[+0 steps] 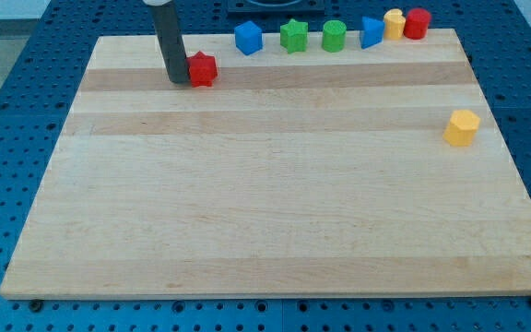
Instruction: Slide the red star horizontally to the left of the blue cube
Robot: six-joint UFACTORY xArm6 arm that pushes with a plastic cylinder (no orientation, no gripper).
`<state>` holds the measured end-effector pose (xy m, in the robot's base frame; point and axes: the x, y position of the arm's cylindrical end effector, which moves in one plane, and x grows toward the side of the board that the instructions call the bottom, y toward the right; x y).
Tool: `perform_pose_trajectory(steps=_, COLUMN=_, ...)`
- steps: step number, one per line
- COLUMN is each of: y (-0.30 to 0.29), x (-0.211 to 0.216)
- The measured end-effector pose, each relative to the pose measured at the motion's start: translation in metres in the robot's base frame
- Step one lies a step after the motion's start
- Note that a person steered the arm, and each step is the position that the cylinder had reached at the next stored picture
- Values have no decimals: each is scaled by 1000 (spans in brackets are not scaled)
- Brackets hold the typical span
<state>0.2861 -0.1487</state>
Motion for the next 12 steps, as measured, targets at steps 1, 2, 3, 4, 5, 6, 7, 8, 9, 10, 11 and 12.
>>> perform_pose_trajectory(steps=1, y=0, x=-4)
perform_pose_trajectory(steps=2, y=-1, x=6)
perform_pose_trajectory(steps=3, y=-5, x=71)
perform_pose_trajectory(steps=4, y=27, x=91)
perform_pose_trajectory(steps=5, y=45, x=48)
perform_pose_trajectory(steps=6, y=45, x=48)
perform_pose_trajectory(steps=7, y=45, x=33)
perform_pose_trajectory(steps=8, y=45, x=28)
perform_pose_trajectory(steps=9, y=45, x=26)
perform_pose_trajectory(steps=10, y=45, x=10)
perform_pose_trajectory(steps=11, y=45, x=-4)
perform_pose_trajectory(steps=12, y=45, x=-10)
